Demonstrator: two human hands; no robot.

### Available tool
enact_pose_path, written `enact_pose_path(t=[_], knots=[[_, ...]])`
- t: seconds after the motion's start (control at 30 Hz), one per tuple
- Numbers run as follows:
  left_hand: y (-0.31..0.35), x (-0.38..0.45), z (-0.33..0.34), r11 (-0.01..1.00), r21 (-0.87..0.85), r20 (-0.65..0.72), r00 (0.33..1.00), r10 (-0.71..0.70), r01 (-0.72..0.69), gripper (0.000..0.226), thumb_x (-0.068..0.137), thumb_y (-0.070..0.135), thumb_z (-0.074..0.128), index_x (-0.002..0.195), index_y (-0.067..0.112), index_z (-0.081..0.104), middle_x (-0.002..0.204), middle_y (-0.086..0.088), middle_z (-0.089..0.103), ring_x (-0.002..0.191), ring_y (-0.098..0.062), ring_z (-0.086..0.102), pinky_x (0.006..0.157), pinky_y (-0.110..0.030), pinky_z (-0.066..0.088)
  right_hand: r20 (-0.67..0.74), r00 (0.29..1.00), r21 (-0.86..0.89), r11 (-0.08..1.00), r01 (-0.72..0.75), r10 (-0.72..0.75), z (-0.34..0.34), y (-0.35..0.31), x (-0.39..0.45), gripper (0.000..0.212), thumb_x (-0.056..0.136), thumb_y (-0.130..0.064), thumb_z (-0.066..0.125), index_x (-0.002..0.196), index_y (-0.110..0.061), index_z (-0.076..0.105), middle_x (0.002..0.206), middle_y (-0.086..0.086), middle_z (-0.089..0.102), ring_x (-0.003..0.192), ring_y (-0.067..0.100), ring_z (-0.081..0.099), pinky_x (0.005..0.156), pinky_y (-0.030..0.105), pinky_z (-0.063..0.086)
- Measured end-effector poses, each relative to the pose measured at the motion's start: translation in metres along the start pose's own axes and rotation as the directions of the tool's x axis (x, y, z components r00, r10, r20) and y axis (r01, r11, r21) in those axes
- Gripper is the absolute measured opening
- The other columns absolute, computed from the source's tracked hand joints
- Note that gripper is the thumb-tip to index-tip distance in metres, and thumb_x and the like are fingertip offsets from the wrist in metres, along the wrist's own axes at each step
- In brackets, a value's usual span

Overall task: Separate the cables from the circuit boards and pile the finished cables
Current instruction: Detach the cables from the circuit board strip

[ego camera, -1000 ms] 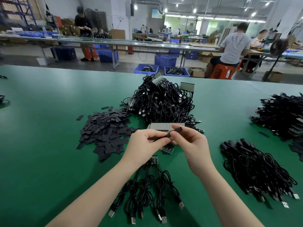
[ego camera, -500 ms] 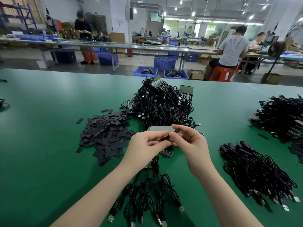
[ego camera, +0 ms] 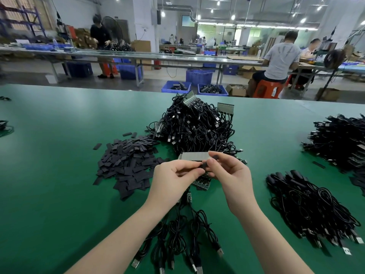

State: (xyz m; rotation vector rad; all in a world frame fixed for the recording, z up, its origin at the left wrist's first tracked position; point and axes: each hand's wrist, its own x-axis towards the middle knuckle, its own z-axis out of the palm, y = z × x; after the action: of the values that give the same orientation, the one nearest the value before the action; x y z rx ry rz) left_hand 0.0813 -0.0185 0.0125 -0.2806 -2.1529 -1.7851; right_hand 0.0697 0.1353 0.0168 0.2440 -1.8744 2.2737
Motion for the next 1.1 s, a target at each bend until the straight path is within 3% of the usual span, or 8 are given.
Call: enact_pose_path(t=[0.27,0.57,0.7,0.93,1.1], knots=[[0.001,-0.003,0.005,1.0,-0.009,-0.029,1.0,-0.011,0.011,0.019,0.078,0.018,0.08,0.089,0.033,0.077,0.081,0.014,0.074,0.078,-0.003,0.071,0.071,-0.015,0.053,-0.065,0.998,0.027,1.0,-0.003,0.005,0.0,0.004,-0.005,0.024,0.088,-0.008,0.073,0.088,-0.031,0.079,0.082,0.003,0.076,0.078,0.013,0.072,0.067,0.018,0.055],[0.003,0.0,0.007,0.994,0.092,-0.04,0.997,0.069,-0.065,0.019,0.078,0.02,0.08,0.091,0.033,0.077,0.081,0.021,0.073,0.08,0.003,0.068,0.071,-0.009,0.049,-0.029,0.997,0.088,0.994,-0.07,0.073,-0.003,0.002,0.001,0.02,0.09,-0.008,0.07,0.086,-0.024,0.079,0.084,0.006,0.077,0.076,0.012,0.072,0.067,0.021,0.056],[0.003,0.001,0.01,0.999,0.032,-0.047,0.998,0.038,-0.036,0.017,0.079,0.021,0.079,0.088,0.036,0.077,0.076,0.017,0.073,0.074,-0.001,0.069,0.069,-0.011,0.05,-0.07,0.992,0.159,0.983,-0.088,0.1,-0.001,0.006,0.001,0.013,0.091,-0.01,0.069,0.093,-0.02,0.077,0.088,0.009,0.077,0.079,0.014,0.074,0.067,0.02,0.056],[0.003,-0.001,0.012,0.996,0.082,-0.072,0.996,0.05,-0.044,0.018,0.08,0.025,0.078,0.082,0.042,0.074,0.077,0.02,0.072,0.074,0.001,0.069,0.068,-0.012,0.052,-0.097,0.991,0.162,0.984,-0.077,0.093,0.002,0.011,0.0,0.016,0.089,-0.011,0.072,0.088,-0.025,0.08,0.083,0.007,0.076,0.077,0.013,0.073,0.068,0.02,0.056],[0.002,-0.001,0.011,0.988,0.134,-0.087,0.992,0.089,-0.077,0.016,0.081,0.023,0.078,0.091,0.036,0.076,0.083,0.026,0.071,0.077,0.004,0.068,0.068,-0.009,0.05,-0.059,0.994,0.141,0.987,-0.083,0.092,0.004,0.008,0.001,0.014,0.086,-0.015,0.074,0.086,-0.028,0.08,0.079,0.004,0.075,0.076,0.012,0.072,0.068,0.02,0.056]])
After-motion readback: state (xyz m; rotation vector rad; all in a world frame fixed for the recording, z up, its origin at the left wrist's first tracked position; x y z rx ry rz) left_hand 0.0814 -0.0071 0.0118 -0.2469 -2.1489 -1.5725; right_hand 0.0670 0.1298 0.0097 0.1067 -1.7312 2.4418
